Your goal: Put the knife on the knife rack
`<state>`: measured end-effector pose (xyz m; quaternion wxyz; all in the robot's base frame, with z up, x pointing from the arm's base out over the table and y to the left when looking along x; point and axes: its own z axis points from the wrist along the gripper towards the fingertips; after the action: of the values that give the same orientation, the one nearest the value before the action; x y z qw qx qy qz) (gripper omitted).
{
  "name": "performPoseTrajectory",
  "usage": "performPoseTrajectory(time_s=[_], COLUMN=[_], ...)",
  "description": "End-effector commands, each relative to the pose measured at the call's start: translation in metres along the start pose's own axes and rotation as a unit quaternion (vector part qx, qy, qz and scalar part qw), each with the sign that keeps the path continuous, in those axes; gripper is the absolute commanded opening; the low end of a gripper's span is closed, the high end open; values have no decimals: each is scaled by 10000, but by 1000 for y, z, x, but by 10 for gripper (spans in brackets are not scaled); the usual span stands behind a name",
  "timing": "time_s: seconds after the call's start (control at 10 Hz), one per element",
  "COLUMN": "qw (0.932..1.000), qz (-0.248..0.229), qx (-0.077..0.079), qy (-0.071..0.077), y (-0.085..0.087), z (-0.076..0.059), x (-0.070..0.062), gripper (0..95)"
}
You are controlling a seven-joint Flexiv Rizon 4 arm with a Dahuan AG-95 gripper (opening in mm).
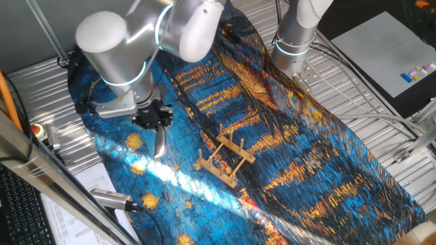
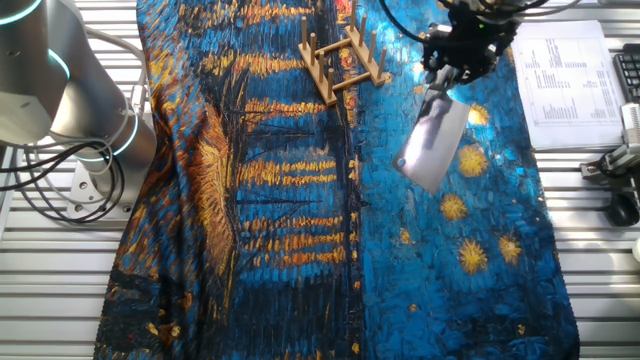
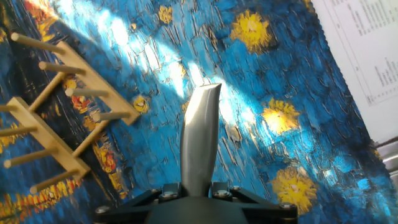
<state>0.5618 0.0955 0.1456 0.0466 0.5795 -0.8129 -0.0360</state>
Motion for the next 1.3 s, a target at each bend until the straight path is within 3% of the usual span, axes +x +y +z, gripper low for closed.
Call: performPoseTrajectory(time_s=[0.1,0.3,0.5,1.0,1.3], qw=[9997,9998,9999,9984,9970], qz=[-221,-180,34,311,514], qx=[-1,-20,-133,-474,-572], qy=[88,62,29,-39,-44], y=[-1,-1,0,16,34], z=[0,0,-2,-16,-17], x=[-1,1,1,-24,-41], gripper=[0,0,0,0,0])
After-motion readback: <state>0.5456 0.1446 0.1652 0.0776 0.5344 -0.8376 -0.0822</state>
